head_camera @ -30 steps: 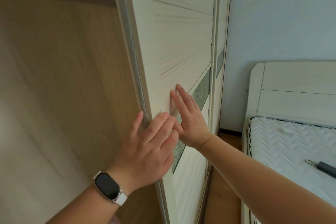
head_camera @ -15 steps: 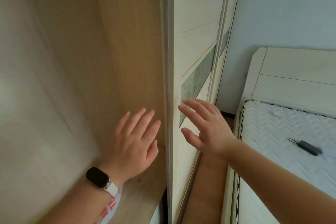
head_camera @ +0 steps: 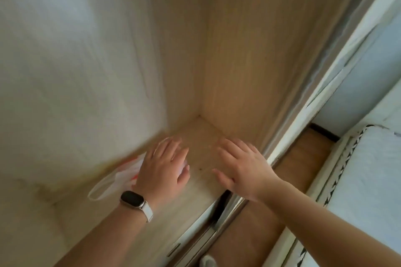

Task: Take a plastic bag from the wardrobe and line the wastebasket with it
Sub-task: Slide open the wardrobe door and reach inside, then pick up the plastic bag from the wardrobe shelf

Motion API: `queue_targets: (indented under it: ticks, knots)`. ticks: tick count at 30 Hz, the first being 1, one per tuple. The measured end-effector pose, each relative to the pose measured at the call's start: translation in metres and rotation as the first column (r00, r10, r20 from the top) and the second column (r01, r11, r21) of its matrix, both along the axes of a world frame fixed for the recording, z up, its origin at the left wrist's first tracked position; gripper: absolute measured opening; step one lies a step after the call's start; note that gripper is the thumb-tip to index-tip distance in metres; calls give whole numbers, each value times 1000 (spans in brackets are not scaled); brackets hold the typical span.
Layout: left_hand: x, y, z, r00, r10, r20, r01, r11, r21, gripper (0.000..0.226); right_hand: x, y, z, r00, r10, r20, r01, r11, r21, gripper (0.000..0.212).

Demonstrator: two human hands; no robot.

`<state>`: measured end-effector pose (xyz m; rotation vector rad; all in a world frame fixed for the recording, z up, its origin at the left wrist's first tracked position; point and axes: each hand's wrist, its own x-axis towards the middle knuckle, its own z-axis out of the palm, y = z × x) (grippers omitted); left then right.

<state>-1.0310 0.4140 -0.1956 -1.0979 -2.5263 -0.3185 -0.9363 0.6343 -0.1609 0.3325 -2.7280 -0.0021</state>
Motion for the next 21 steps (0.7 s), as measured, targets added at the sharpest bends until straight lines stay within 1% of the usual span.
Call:
queue_targets:
  ticks: [2, 5, 8, 12, 16, 18, 21]
  knots:
    - [-4, -16, -20, 995, 85, 44, -83, 996, -38, 37, -21, -6, -19, 998, 35, 52, -34, 999, -17, 55]
    - [-8, -41, -48, 965, 224, 139, -213, 973, -88, 43, -56, -16, -52, 981, 143, 130, -132, 987, -89, 53]
    - [-7, -60, -72, 910, 346, 230, -320, 937, -143, 45, -93, -30, -86, 949, 236, 211, -203, 964, -170, 50]
    - [-7, -78, -103, 819, 503, 276, -462, 864, -202, 46, -133, -61, -127, 900, 339, 275, -263, 924, -277, 48]
    - [-8, -93, -139, 724, 585, 366, -547, 810, -211, 47, -160, -90, -167, 831, 404, 383, -291, 901, -321, 52]
    - [-7, -103, -159, 670, 622, 405, -585, 779, -227, 47, -170, -100, -188, 802, 409, 435, -286, 903, -320, 53]
    - [-8, -118, -192, 601, 656, 457, -624, 742, -244, 52, -182, -112, -221, 785, 394, 478, -276, 913, -301, 54]
